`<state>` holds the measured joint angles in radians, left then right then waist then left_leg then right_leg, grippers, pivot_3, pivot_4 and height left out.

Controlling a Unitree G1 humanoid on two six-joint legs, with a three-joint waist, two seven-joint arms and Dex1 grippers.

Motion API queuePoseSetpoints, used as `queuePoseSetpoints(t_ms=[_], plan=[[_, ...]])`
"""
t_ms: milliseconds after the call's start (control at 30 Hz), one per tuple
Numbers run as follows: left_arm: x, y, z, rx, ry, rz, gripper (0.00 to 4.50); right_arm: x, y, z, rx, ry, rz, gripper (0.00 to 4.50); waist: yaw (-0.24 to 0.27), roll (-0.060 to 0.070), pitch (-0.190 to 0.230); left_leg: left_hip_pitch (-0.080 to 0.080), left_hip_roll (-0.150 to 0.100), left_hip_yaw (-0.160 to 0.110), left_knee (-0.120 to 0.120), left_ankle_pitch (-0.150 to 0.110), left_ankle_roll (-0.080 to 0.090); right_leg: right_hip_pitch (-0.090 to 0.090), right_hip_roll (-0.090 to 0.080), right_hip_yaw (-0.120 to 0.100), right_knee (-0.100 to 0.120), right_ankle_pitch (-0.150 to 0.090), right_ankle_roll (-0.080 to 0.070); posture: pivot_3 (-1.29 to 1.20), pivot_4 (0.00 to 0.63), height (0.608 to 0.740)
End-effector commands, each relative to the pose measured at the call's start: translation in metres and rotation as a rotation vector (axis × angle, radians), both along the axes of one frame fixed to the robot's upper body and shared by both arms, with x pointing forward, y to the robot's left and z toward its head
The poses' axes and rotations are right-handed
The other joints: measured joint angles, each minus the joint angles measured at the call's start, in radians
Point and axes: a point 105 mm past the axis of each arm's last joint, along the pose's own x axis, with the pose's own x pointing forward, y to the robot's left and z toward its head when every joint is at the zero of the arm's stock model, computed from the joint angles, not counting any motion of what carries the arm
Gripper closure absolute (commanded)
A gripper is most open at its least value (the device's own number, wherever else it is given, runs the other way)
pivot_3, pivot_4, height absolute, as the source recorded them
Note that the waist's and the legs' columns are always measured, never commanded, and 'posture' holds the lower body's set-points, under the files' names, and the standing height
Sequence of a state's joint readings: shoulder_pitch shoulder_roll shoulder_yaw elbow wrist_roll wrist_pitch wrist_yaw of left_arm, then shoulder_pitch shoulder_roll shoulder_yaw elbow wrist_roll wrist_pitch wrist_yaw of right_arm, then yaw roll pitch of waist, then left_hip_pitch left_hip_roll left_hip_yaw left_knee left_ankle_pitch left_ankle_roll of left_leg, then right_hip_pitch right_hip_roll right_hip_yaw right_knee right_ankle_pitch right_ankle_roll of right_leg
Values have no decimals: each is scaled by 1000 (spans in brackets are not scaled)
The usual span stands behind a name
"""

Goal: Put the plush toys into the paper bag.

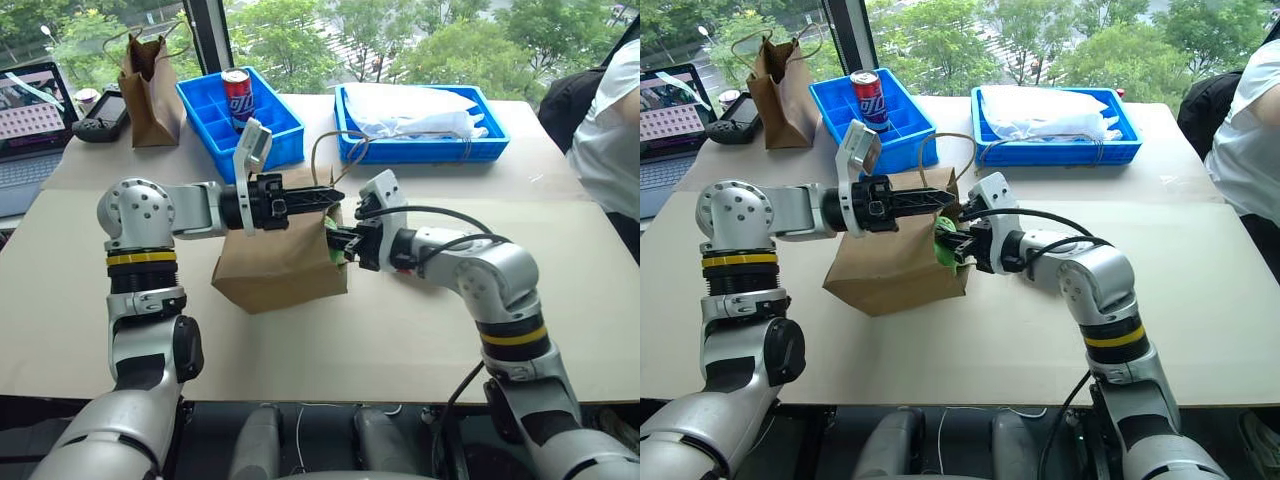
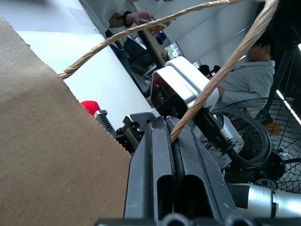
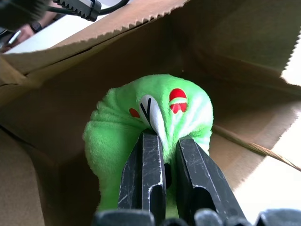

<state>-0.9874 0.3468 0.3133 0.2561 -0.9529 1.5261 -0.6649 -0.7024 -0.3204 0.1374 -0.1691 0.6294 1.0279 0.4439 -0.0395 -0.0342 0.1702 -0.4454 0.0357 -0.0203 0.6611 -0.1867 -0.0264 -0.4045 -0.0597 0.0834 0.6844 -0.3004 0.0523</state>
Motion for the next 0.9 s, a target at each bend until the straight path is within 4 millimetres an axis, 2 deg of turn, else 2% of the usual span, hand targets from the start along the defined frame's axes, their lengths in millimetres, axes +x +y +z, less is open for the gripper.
queuePoseSetpoints(t_ms=[33, 167, 367, 633, 733, 900], plan=[[-4, -1, 18, -38, -62, -13, 4500, -8, 10, 20, 86, -47, 73, 4423, -1, 0, 0, 0, 0, 0, 0, 0, 0, 0, 0, 0, 0, 0, 0, 0, 150, 698], [-3, -1, 18, -42, -67, -5, 4500, -23, 24, 5, 65, -4, 136, 4423, -2, 0, 0, 0, 0, -1, 0, 0, 0, 0, 0, -1, 0, 0, 0, 0, 150, 698], [-4, -4, 17, -48, -72, -3, 4500, -27, 26, 5, 119, 1, 60, 4423, -2, 0, 0, 0, 0, -2, 0, 0, -1, 0, 0, -2, 1, 0, 0, 0, 150, 698], [-7, -20, 18, -71, -81, -33, 4500, -13, 32, 2, 118, -90, -112, 4423, -2, 0, 0, 0, 0, -3, 0, 1, -1, 0, 0, -3, 1, 0, 0, 0, 150, 698], [-7, -15, 15, -59, -78, -19, 4500, -9, 32, -4, 70, -123, -132, 4423, -4, 0, 0, 0, 0, -3, 0, 1, -2, 0, 0, -3, 1, 0, 0, 0, 150, 698], [-5, -4, 7, -38, -68, 26, 4500, 3, 20, -28, 25, -87, -203, 4423, -4, 0, 0, 0, 0, -3, 0, 1, -2, 0, 0, -3, 1, 0, 0, 0, 150, 698]])
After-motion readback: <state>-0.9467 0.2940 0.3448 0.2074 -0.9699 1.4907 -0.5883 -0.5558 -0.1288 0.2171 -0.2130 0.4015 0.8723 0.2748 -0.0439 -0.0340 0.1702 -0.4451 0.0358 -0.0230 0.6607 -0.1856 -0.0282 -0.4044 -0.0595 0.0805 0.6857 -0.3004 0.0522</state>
